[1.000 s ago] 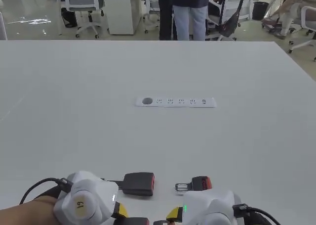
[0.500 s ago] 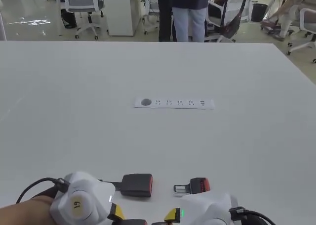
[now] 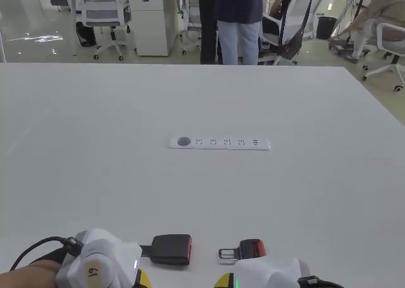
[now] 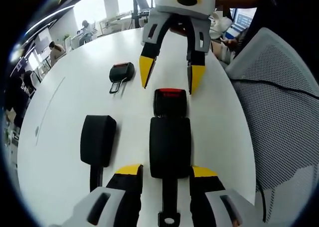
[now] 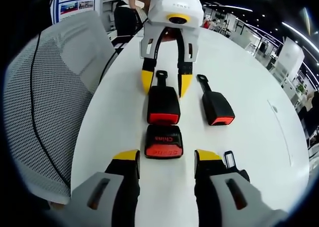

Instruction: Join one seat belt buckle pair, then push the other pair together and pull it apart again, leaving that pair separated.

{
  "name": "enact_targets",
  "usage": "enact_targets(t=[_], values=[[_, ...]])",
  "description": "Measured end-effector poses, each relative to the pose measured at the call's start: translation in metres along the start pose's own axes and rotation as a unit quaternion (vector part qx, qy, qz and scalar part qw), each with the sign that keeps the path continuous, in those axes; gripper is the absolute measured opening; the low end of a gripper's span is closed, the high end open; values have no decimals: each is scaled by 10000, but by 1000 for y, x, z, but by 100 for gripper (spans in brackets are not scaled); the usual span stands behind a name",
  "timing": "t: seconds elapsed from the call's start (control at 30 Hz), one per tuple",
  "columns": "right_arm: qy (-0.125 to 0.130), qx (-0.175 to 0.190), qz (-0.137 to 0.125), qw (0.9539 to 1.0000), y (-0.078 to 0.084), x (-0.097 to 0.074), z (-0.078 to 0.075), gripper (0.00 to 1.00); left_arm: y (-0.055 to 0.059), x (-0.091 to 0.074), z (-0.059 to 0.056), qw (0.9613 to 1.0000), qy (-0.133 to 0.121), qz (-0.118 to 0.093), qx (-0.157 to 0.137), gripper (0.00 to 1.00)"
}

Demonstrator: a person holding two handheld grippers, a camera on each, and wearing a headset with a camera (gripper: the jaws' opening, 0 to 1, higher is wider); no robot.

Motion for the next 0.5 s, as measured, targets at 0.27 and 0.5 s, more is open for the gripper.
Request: enact_targets(t=[0.27, 0.5], values=[[177, 48, 18, 9998, 0, -15, -13, 45, 1, -11, 4, 9999, -73, 8, -139, 42], [391, 119, -13, 9992, 3, -26, -30, 47, -12, -23, 13, 9992, -305, -140, -219, 43]])
Point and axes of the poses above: the centre of the closed fingertips' face, and the gripper's own axes: x roughly forward along the fingers, z roughly to its left, y roughly out of its underside, the point moved 2 cm from there along -x, roughly backward along the fingers, and after that the axes turned 11 degrees about -z, right-handed, at the moved point
